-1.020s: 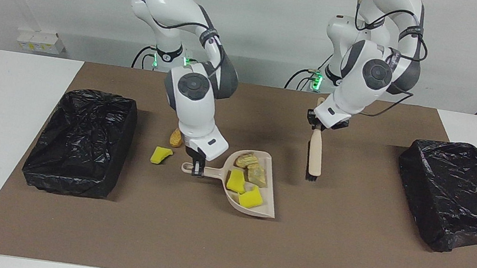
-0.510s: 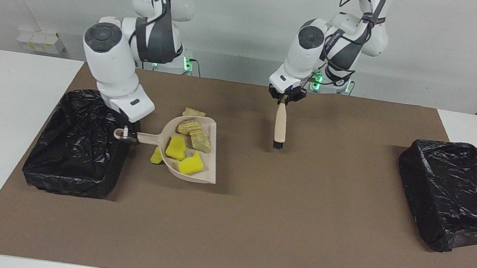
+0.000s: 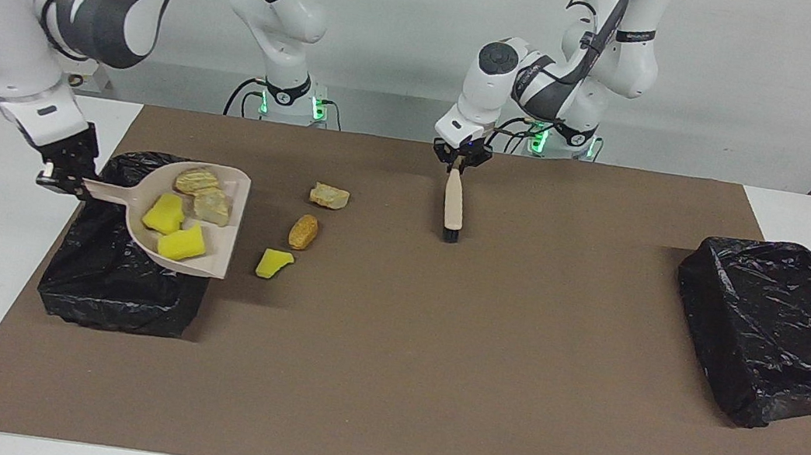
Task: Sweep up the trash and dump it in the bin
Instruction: 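Carry the dustpan to the bin with the right gripper and tip it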
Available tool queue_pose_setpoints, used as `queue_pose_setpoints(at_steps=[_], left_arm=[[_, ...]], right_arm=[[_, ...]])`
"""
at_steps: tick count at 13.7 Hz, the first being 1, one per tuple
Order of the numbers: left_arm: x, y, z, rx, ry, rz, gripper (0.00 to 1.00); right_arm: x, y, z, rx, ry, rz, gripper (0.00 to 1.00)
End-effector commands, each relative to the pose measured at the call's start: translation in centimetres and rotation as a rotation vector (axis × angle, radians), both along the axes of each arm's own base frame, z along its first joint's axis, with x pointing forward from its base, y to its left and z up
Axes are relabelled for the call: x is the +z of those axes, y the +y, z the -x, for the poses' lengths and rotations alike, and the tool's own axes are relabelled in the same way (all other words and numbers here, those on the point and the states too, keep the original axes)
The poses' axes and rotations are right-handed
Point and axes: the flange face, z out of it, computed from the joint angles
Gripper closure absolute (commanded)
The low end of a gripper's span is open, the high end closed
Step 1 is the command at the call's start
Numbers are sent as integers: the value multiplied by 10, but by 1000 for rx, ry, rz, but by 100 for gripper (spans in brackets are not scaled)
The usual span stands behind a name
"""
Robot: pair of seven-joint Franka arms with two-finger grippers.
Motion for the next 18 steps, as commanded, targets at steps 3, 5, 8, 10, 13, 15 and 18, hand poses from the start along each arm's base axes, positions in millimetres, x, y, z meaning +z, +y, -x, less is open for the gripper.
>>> queue_pose_setpoints(at_steps=[3,5,8,10,13,15,18], left_arm=[[4,5,-35,80,-7,22,0],[14,21,-69,117,-26,40,0],[34,63,-140,79,-65,67,0],[60,89,-188,43,-58,69,0],[104,141,-246,-26,-107,24,0],[132,185,-271,-63,-145,3,0],[181,247,-289,-48,-173,7,0]], right_arm=[[13,-31,19,-26,11,108,100],[18,-4,4,-16,0,266,100],[16,31,-6,-41,-6,399,100],[16,45,-9,-45,-5,491,100],[19,86,-4,-15,21,661,100],[22,83,-2,-25,37,722,100],[38,93,-1,-16,37,835,100]])
